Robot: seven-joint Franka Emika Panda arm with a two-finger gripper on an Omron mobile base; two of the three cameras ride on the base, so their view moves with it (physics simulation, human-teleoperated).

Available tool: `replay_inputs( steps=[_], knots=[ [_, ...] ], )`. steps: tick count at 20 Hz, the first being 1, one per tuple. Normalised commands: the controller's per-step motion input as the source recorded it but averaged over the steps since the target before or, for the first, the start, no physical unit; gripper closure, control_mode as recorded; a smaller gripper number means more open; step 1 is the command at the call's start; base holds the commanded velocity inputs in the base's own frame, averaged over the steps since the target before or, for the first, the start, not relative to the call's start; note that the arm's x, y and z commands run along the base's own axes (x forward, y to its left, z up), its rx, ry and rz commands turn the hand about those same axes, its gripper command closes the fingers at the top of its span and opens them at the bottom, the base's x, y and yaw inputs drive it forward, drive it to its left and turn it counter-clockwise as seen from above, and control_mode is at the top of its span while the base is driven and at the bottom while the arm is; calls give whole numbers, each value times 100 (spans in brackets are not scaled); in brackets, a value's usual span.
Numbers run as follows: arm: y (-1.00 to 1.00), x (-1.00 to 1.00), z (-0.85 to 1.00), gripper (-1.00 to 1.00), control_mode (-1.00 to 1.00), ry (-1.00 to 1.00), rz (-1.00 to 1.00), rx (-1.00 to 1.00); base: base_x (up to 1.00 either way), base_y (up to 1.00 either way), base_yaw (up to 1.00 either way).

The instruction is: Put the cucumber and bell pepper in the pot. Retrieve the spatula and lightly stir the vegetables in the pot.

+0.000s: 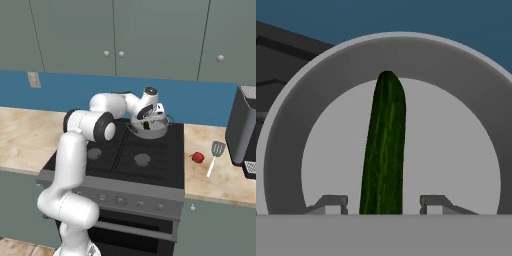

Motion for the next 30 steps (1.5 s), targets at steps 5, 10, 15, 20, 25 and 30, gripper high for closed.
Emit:
replay_inputs(
  steps=[5,10,15,20,25,30],
  knots=[
    [0,0,0,-100,-100,0,0,0,0,0,0],
    [0,-6,0,-100,-100,0,0,0,0,0,0],
    [0,-65,1,-100,-100,-2,0,0,0,0,0],
    [0,-78,9,-100,-100,-7,0,0,0,0,0],
    [0,-79,15,-100,-100,-9,0,0,0,0,0],
    [-7,-73,10,-100,-100,-8,-5,0,0,0,0]
  ],
)
